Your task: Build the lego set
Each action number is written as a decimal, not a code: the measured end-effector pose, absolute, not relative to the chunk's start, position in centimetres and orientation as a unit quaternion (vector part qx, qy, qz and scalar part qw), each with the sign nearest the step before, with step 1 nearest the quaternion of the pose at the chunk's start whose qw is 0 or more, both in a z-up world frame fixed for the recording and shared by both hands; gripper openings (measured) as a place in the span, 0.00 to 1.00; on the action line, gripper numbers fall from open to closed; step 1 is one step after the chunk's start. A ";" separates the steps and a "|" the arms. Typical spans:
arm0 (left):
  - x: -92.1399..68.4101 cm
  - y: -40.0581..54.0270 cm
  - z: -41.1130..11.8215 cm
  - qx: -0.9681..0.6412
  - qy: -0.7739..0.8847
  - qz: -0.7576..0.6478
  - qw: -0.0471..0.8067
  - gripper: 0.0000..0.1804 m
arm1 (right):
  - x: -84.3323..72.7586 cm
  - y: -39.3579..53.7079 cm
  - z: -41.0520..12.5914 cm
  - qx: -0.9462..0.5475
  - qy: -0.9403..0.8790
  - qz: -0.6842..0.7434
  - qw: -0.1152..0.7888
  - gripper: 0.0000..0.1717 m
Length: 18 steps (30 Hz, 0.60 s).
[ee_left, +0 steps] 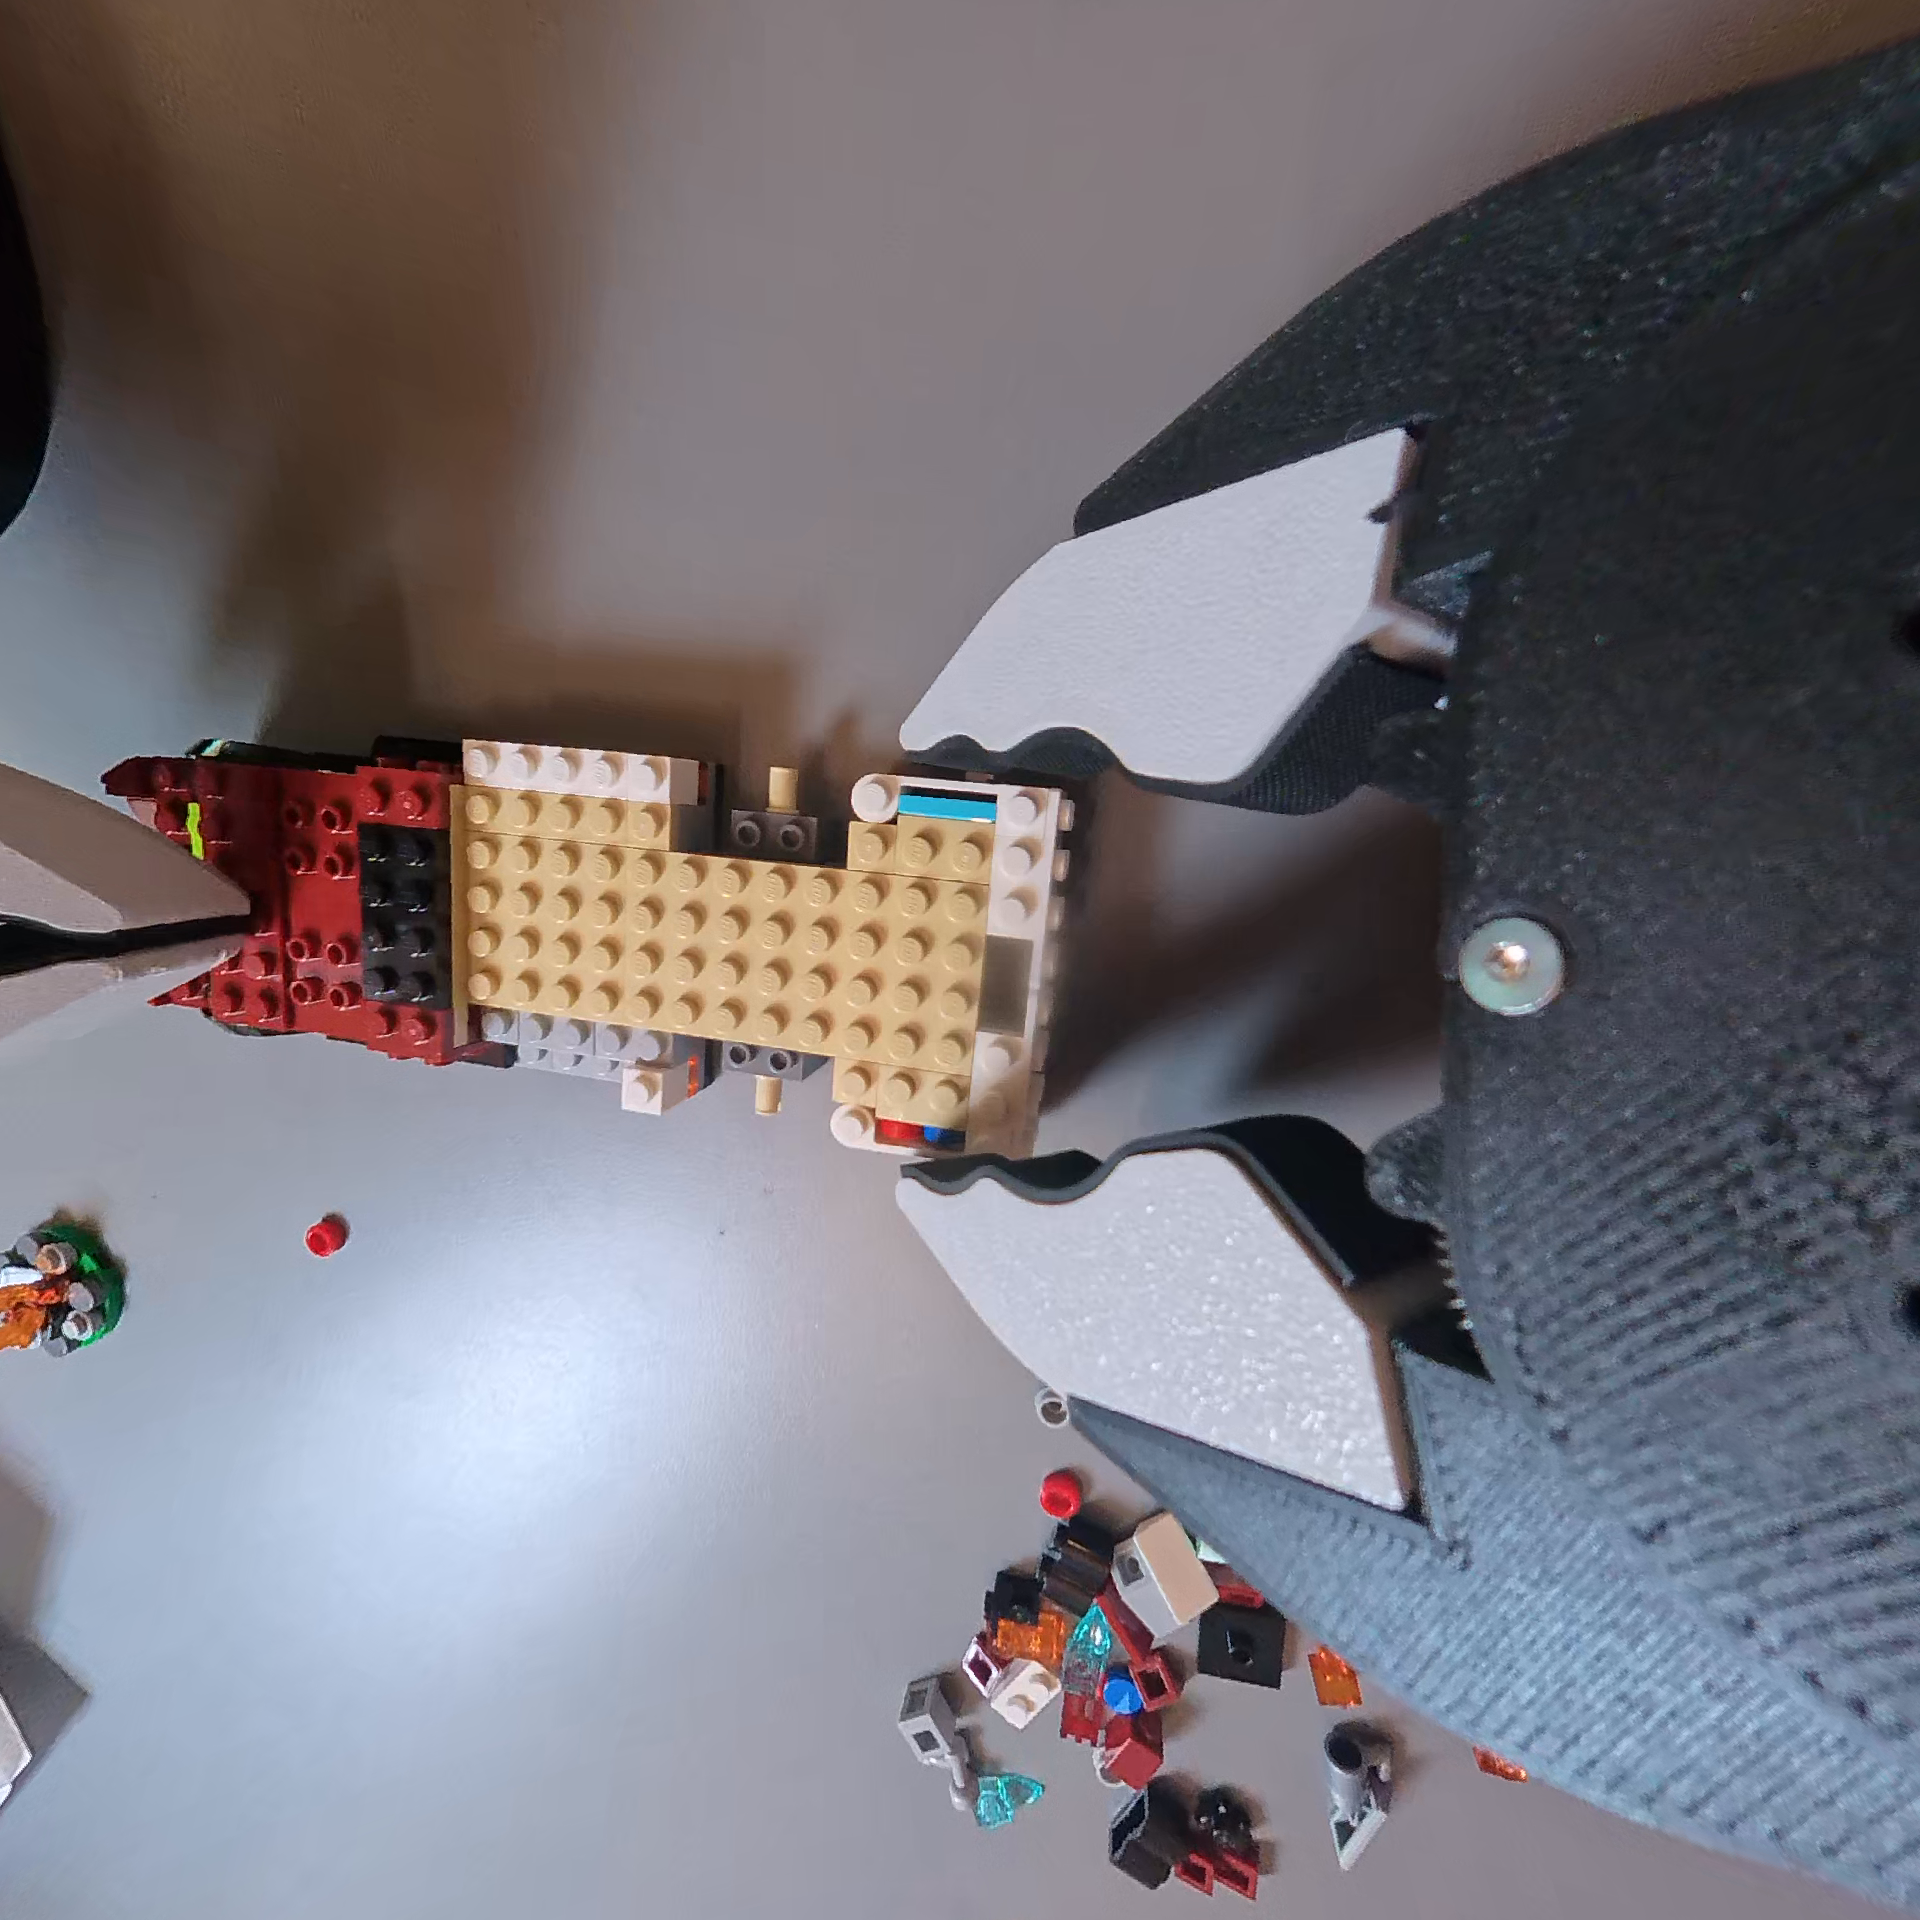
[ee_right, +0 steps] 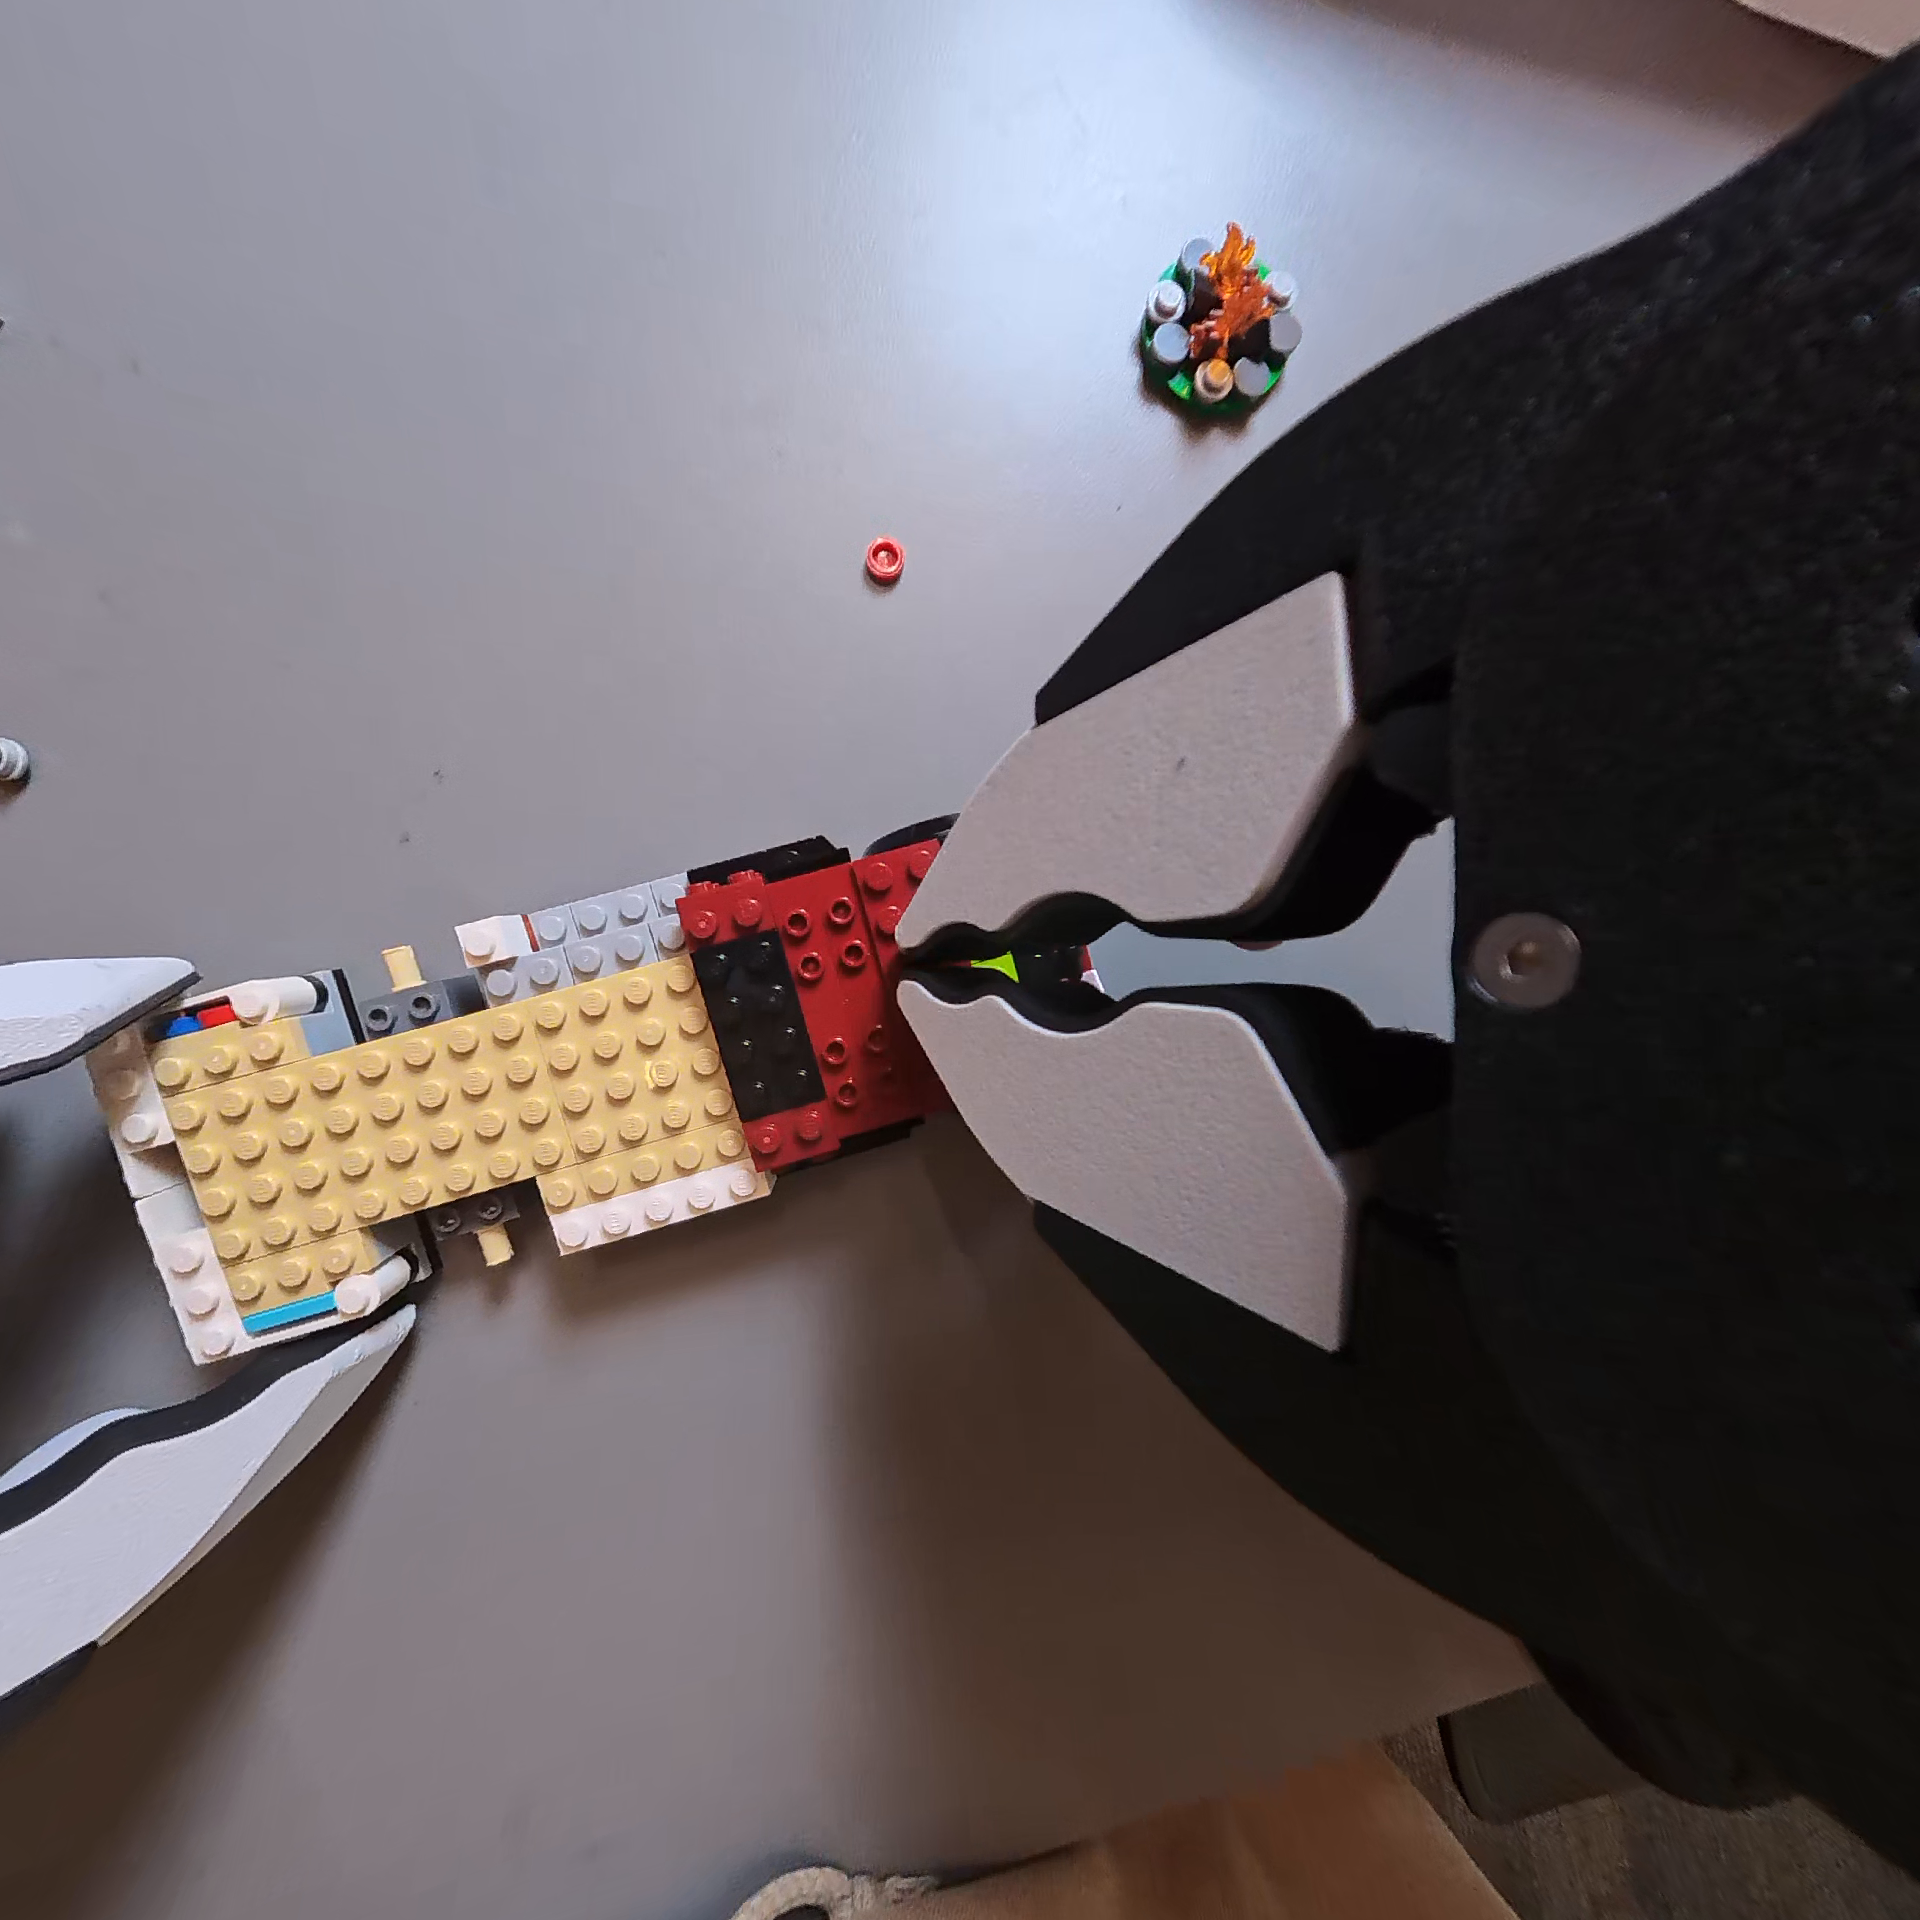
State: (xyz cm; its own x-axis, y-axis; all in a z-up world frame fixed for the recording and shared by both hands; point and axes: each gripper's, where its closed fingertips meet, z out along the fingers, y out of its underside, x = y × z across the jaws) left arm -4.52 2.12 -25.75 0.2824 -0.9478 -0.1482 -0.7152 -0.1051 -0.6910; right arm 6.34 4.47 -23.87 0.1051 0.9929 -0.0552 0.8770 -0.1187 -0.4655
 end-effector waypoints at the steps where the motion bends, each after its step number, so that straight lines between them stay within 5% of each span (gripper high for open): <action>1: -4.5 2.1 -25.7 -0.723 0.575 -0.170 0.343 0.39 | 6.4 4.5 -23.9 -0.726 -0.645 0.177 0.159 0.00; 18: -4.3 2.2 -25.8 -0.720 0.576 -0.170 0.347 0.40 | 6.5 4.4 -24.1 -0.728 -0.640 0.187 0.159 0.01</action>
